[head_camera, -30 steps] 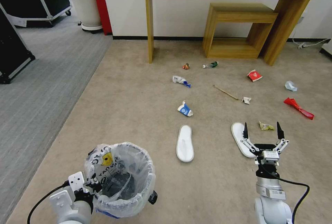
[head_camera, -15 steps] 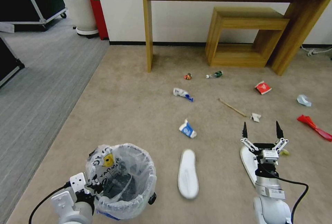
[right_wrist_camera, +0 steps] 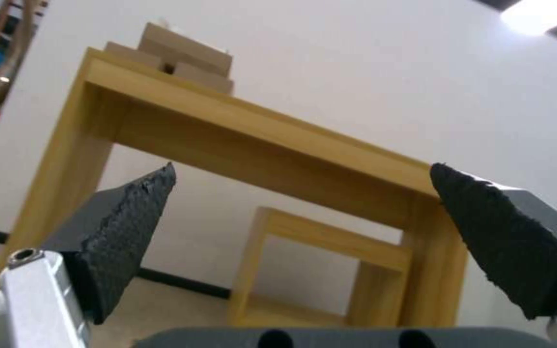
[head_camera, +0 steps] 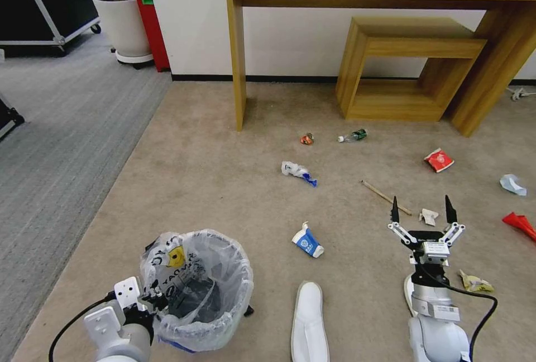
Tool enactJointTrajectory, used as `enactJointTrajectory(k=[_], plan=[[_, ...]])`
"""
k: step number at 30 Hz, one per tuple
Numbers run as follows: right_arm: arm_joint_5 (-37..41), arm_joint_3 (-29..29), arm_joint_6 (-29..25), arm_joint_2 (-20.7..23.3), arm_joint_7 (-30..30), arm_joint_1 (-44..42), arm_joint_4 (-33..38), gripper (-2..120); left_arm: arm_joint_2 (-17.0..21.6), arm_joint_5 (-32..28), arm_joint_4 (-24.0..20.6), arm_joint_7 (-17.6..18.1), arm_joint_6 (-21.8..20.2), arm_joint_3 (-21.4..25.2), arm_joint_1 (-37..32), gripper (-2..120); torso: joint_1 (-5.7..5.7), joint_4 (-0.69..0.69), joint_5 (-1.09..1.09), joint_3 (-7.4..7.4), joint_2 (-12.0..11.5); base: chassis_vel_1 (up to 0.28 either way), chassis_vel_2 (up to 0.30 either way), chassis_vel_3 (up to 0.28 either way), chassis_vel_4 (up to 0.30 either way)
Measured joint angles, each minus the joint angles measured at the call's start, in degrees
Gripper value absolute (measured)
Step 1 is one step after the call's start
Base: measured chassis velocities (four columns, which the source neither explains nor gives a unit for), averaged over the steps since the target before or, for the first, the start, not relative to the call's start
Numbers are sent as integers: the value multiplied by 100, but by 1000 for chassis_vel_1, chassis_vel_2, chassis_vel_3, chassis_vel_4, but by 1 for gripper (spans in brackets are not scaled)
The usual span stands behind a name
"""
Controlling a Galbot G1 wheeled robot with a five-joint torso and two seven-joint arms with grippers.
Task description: Pick up the trash bin and place the garbage on the floor into it.
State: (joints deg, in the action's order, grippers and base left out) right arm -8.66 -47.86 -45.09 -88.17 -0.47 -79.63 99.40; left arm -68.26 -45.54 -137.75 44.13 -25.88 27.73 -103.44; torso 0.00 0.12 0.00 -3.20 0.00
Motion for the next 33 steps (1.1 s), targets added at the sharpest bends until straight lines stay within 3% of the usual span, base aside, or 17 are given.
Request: enactJointTrajectory(k=[8, 15, 18, 19, 21, 25, 27, 29, 30, 32, 33], plan=[[-438, -68, 532, 59, 850, 6, 127, 100, 4, 4, -7, 4, -2, -17, -24, 0, 0, 0, 0, 0, 0, 14, -11, -10, 10], [-385, 37, 1588, 300, 1535, -236, 248, 100, -1, 36, -9, 9, -7, -63, -67, 0, 0, 0, -1, -1, 0, 0, 0, 0, 0], [6, 146, 2510, 556, 1856, -430, 431, 100, 14, 39, -44, 9, -18, -62, -105, 0, 0, -1, -1, -1, 0, 0, 0, 0, 0], [6, 146, 2510, 556, 1856, -430, 431, 100, 14, 39, -44, 9, -18, -62, -105, 0, 0, -1, -1, -1, 0, 0, 0, 0, 0], [208, 58, 3155, 829, 1957, -549, 492, 100, 35, 34, -66, 6, -21, -27, -117, 0, 0, 0, -2, -1, 0, 0, 0, 0, 0], [908, 43, 3687, 1306, 1836, -741, 485, 100, 64, 4, -92, -5, -27, 14, -118, 0, 0, 1, -1, -1, 1, 0, 0, 0, 0], [1185, 89, 3783, 1510, 1727, -808, 430, 100, 72, -1, -94, -7, -28, 22, -115, 0, 0, 0, -2, -1, 1, 0, 0, 0, 0], [1555, 144, 3912, 2191, 1458, -911, 150, 100, 88, -7, -94, -7, -31, 21, -103, 0, 0, 0, -4, -1, 1, 0, 0, 0, 0], [1555, 144, 3912, 2191, 1458, -911, 150, 100, 88, -7, -94, -7, -31, 21, -103, 0, 0, 0, -4, -1, 1, 0, 0, 0, 0], [1824, 182, 3964, 2774, 1183, -1000, -70, 100, 88, -4, -92, -10, -33, 4, -90, 0, 0, 0, -2, -1, 1, 0, 0, 0, 0], [1824, 182, 3964, 2774, 1183, -1000, -70, 100, 88, -4, -92, -10, -33, 4, -90, 0, 0, 0, -2, -1, 1, 0, 0, 0, 0]])
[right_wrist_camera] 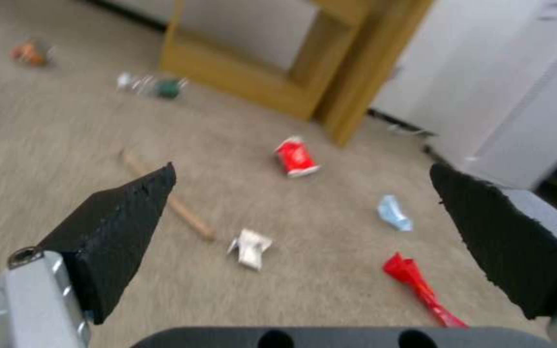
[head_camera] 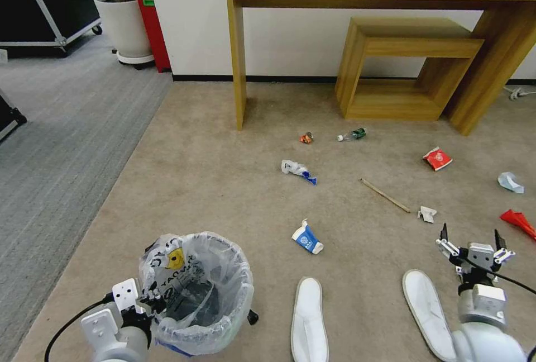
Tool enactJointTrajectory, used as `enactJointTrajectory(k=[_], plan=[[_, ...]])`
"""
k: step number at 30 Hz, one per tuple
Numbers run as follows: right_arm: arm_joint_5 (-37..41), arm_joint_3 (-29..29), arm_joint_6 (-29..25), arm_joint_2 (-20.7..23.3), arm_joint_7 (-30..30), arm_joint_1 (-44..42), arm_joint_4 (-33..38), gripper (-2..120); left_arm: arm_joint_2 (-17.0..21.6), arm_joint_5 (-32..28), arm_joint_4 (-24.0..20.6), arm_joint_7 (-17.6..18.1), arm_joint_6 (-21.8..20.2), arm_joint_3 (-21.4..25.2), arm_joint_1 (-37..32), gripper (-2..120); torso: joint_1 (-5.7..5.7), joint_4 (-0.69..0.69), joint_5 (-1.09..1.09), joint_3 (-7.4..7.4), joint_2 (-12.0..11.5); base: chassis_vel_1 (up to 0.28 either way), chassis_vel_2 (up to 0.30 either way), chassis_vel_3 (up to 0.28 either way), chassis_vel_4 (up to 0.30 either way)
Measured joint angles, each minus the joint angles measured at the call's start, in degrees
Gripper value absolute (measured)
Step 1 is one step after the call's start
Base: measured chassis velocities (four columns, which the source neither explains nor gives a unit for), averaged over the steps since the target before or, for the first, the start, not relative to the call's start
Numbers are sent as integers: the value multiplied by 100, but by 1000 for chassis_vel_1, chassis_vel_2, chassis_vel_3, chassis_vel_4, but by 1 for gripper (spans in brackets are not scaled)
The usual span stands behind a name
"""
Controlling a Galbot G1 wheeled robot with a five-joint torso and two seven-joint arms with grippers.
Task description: Pick up the trash bin and place the garbage on the floor into it.
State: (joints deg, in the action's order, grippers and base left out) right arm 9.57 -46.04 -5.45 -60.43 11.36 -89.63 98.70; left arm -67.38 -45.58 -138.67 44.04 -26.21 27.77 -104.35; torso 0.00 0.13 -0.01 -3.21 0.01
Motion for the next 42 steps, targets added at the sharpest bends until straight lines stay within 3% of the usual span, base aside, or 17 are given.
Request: enactJointTrajectory(k=[3, 7, 15, 19, 23, 25, 30, 37, 42], plan=[[829, 129, -57, 549, -714, -123, -193, 100, 4, 7, 3, -3, -1, -4, 10, 0, 0, 0, 3, 0, 0, 0, 0, 0, 0], [597, 461, -502, 894, -1393, 242, -985, 100, 28, 3, 21, -8, 0, 6, 57, 0, 0, -1, 1, -1, 0, 0, 0, 0, 0], [96, 1020, -890, 1015, -2247, 858, -1934, 100, 29, 53, 27, -16, 15, 12, -40, 0, 0, -1, 0, -1, 0, 0, 0, 0, 0], [-32, 1127, -954, 1027, -2392, 1041, -2252, 100, 12, 98, 3, -20, 17, 13, -111, 0, 0, -2, 0, -1, 0, 0, 0, 0, 0], [-299, 1069, -619, 1051, -2260, 1111, -2571, 100, -6, 148, -25, -37, 33, 10, -171, 0, 0, -1, 0, 0, 0, 0, 0, 0, 0], [-246, 982, -148, 1066, -1976, 1023, -2626, 100, 11, 161, -28, -37, 37, -2, -167, 0, 0, -1, 2, 0, 0, 0, 0, 0, 0], [51, 954, 395, 1078, -1702, 890, -2604, 100, 16, 180, -45, -39, 41, -4, -197, 0, 0, 1, 3, 0, 0, 0, 0, 0, 0], [1364, 840, 1641, 1073, -1221, 539, -2187, 100, 49, 248, -91, -53, 81, 6, -300, 0, 0, 1, 3, 0, 0, 0, 0, 0, 0], [1901, 865, 1906, 930, -1203, 532, -2043, 100, 54, 327, -105, -66, 96, -33, -341, 0, 0, -1, 2, 1, 0, 0, 0, 0, 0]])
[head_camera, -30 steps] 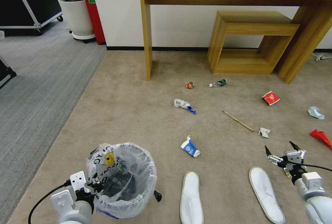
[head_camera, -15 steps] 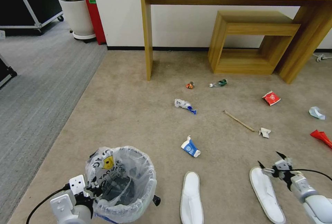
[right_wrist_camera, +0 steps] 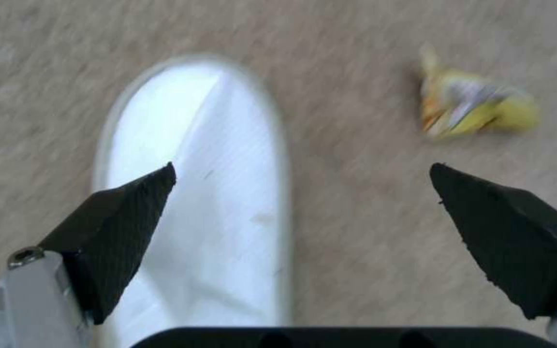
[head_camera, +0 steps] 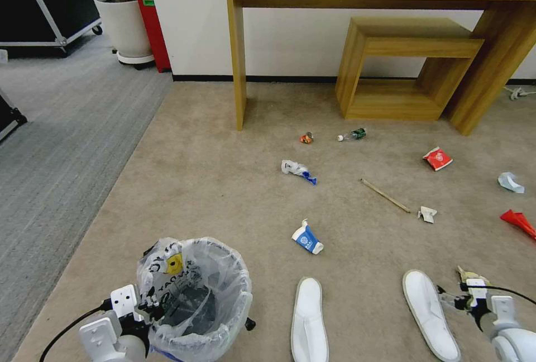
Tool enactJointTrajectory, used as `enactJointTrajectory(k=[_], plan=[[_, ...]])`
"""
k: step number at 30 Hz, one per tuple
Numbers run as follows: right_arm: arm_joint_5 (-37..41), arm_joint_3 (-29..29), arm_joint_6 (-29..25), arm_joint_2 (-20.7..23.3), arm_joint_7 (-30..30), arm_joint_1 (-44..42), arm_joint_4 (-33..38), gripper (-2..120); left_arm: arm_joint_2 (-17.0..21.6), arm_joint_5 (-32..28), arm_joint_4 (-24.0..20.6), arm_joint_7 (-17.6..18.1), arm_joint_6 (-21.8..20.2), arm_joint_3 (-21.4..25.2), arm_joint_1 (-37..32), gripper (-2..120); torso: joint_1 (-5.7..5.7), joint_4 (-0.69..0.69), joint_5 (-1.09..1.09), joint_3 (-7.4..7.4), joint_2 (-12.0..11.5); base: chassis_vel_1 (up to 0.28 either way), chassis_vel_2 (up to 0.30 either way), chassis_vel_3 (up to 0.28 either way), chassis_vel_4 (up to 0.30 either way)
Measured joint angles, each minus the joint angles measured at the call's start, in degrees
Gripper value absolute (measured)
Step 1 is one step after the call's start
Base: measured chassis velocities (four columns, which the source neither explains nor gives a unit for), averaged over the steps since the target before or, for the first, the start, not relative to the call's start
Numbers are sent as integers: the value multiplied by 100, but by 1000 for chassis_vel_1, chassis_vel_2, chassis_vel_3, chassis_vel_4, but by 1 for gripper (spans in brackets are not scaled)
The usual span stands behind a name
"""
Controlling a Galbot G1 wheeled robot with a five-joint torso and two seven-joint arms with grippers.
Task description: Pick up the trash bin and place the garbage on the floor into it.
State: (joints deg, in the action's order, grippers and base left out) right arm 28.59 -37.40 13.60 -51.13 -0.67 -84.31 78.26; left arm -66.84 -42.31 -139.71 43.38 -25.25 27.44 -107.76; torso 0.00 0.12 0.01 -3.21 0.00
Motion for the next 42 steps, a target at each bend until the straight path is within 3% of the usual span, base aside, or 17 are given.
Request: enactJointTrajectory(k=[4, 23, 26, 32, 42], plan=[[141, 72, 261, -241, -186, 74, -94, 100, -8, 185, -7, -55, 39, -57, -104, 0, 0, 0, -1, 0, 0, 0, 0, 0, 0], [-33, 346, -198, -610, -280, 402, -740, 100, -30, 415, 9, -100, 112, -176, -190, 0, 0, 0, 0, 0, 0, 0, 0, 0, 0], [-58, 371, -300, -638, -350, 429, -825, 95, -31, 435, 9, -104, 117, -179, -193, 0, 0, 1, -1, 0, 0, 0, 0, 0, 0], [-70, 427, -362, -719, -416, 475, -923, 68, -35, 496, 9, -109, 127, -203, -221, 0, 0, 1, 0, 0, 0, 0, 0, 0, 0], [-43, 465, -463, -695, -411, 536, -1028, 35, -10, 533, 25, -114, 142, -241, -192, 0, 0, 0, -1, 0, 0, 0, 0, 0, 0]])
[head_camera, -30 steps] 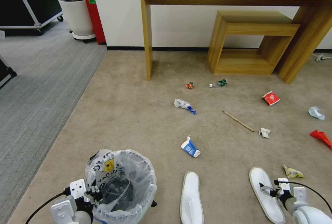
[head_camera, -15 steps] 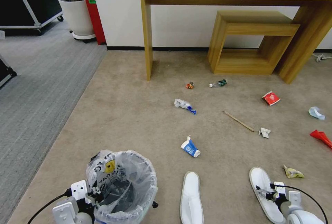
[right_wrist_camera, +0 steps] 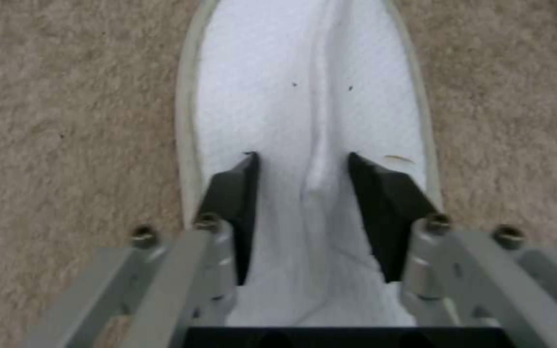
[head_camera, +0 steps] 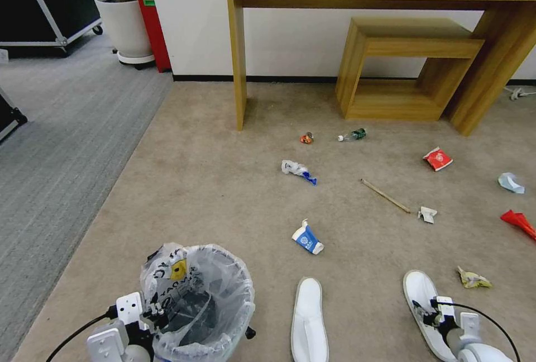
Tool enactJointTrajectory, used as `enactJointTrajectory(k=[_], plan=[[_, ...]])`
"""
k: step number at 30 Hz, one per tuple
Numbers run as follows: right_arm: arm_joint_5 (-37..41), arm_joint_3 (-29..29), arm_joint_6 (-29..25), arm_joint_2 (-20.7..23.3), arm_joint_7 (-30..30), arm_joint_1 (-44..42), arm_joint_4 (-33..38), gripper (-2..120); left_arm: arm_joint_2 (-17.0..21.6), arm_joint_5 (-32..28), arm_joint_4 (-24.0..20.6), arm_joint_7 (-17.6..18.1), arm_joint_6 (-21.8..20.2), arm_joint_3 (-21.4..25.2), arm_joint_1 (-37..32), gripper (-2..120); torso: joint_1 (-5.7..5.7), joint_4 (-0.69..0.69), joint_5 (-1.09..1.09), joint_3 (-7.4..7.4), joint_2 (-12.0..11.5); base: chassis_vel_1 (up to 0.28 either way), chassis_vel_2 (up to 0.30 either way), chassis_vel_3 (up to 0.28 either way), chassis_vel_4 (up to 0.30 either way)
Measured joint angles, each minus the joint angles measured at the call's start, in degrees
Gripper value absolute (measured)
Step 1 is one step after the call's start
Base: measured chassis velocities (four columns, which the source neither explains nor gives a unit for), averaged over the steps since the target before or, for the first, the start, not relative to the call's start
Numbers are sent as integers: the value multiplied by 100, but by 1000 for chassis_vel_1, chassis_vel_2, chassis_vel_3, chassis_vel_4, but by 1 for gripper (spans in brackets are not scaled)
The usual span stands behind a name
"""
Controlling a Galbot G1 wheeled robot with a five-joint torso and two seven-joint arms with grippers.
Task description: Pick up the trash bin and place the garbage on the floor into it.
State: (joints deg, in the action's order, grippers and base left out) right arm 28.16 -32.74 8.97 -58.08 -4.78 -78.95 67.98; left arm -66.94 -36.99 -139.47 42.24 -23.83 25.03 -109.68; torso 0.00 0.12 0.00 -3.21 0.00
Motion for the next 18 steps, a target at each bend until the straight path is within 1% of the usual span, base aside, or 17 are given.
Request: enactJointTrajectory(k=[1, 3, 5, 8, 9, 10, 12, 16, 18], plan=[[0, 0, 0, 0, 0, 0, 0, 35, 0, 0, 0, 0, 0, 0, 0, 0, 0, 0, 0, 0, 0, 0, 0, 0, 0], [24, -4, 1, 35, -14, 7, 0, 24, 26, -27, -22, 2, 1, 11, 5, 0, 0, 0, 0, -1, 0, 0, 0, 0, 0], [24, -4, 0, 36, -15, 8, 0, 22, 27, -29, -24, 2, 1, 11, 5, 0, 0, 0, 0, 0, 0, 0, 0, 0, 0], [24, -39, -25, 68, -56, 4, -1, 4, 80, -130, -44, 13, -16, 40, 40, 0, 0, 0, -1, 0, -1, 0, 0, 0, 0], [24, -39, -25, 68, -56, 4, -1, 4, 80, -130, -44, 13, -16, 40, 40, 0, 0, 0, -1, 0, -1, 0, 0, 0, 0], [24, -52, -47, 68, -61, -2, 4, 0, 89, -166, -38, 29, -22, 46, 50, 0, 0, 0, -1, -1, -1, 0, 0, 0, 0], [31, -75, -63, 66, -68, -12, 26, 0, 94, -197, -37, 32, -30, 45, 52, 0, 0, 1, -1, -1, -1, 0, 0, 0, 0], [139, -188, -131, 65, -121, -83, 302, 0, 105, -265, -49, 53, -50, 44, 54, 0, 0, 1, -2, -1, -1, 0, 0, 0, 0], [294, -357, -344, 73, -329, -143, 695, 0, 109, -295, -61, 70, -58, 45, 51, 0, 0, 1, -1, -1, -1, 0, 0, 0, 0]])
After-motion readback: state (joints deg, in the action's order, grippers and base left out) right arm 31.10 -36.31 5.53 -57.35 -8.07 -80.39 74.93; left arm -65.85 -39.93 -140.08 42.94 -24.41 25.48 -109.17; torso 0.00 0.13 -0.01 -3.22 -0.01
